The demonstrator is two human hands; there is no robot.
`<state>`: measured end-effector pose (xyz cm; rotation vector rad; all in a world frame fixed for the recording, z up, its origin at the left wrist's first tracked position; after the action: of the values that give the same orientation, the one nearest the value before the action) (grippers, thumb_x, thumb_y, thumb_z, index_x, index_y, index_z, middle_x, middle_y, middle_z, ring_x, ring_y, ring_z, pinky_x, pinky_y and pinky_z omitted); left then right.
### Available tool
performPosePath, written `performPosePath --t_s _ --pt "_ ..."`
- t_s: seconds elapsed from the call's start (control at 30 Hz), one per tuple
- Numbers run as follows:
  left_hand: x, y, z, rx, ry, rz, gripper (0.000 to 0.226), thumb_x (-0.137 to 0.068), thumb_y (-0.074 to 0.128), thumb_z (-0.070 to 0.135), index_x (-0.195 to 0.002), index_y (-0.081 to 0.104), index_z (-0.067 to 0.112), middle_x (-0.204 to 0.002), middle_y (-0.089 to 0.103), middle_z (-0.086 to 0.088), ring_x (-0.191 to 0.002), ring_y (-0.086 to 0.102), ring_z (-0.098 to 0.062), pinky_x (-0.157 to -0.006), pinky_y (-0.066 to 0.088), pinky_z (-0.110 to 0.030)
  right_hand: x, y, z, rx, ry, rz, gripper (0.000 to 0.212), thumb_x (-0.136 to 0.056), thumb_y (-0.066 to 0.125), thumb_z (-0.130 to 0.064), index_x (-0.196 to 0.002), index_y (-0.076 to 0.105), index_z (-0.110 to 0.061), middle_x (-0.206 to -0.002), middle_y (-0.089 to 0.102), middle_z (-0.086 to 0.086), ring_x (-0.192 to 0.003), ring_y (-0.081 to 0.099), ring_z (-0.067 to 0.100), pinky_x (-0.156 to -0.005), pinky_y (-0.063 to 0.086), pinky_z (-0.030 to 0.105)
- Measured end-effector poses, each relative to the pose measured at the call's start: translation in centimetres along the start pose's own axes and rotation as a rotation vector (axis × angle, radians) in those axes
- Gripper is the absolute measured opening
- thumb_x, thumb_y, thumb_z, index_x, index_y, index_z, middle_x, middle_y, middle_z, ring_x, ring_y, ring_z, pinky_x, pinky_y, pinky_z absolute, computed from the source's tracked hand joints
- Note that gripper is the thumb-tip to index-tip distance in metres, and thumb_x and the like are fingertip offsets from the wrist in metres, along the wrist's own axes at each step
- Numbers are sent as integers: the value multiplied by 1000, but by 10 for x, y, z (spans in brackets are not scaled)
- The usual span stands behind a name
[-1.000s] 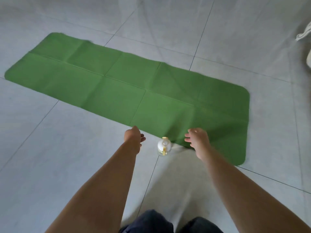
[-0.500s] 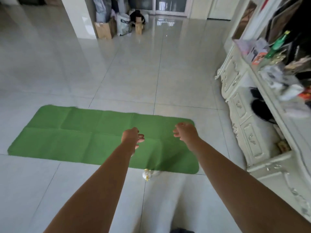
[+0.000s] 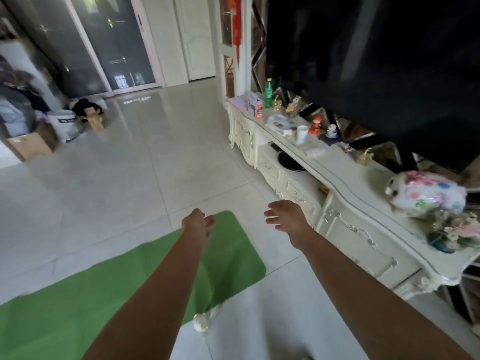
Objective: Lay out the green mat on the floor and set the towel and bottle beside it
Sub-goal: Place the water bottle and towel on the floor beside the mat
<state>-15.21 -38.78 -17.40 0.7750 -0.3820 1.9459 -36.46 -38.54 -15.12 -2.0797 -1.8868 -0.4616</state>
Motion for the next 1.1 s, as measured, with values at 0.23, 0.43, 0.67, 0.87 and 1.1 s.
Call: performPosePath --t_s 0.23,0.43,0.67,0.87,1.1 --pt "7 177 -35 -118 -50 -194 21 -96 29 11 -111 43 10 -103 61 -10 -92 59 -21 -76 36 -30 -48 -149 13 -379 128 290 15 -94 44 -14 -100 57 -9 -82 66 4 -78 62 21 -75 42 30" --pt "-21 328 -18 -88 -144 -243 36 -97 25 11 -125 46 4 -129 58 -12 -120 56 -19 -90 33 -29 -123 -252 -30 -361 75 376 16 -94 41 -10 -102 55 -9 -81 62 7 -67 58 19 -60 34 25" --pt "-53 460 5 -149 -112 -349 16 -95 33 10 -103 47 7 -85 60 -6 -90 61 -23 -79 37 -29 -249 -283 -79 -259 92 307 18 -93 40 -7 -85 55 -12 -76 62 6 -61 56 18 -55 32 23" --pt "-185 469 32 2 -241 -105 18 -94 31 6 -106 45 9 -81 57 -9 -88 60 -23 -72 35 -30 -377 -250 -75 -209 290 185 21 -95 41 -10 -80 56 -16 -75 64 4 -64 61 17 -54 35 23" --pt "-308 548 100 -127 -183 -112 11 -96 37 8 -94 47 7 -75 55 -5 -67 53 -16 -59 34 -24 -515 -272 -124 -156 382 228 17 -95 41 -7 -83 53 -10 -72 59 8 -58 55 19 -50 28 23"
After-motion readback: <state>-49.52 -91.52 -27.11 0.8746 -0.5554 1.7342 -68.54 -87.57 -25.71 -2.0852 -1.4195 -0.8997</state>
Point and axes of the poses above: each hand's wrist, its own x-axis away from the middle knuckle, its own y-axis out of the palm, z = x × y, the point moved 4 cm from there along -x, towards the middle knuckle
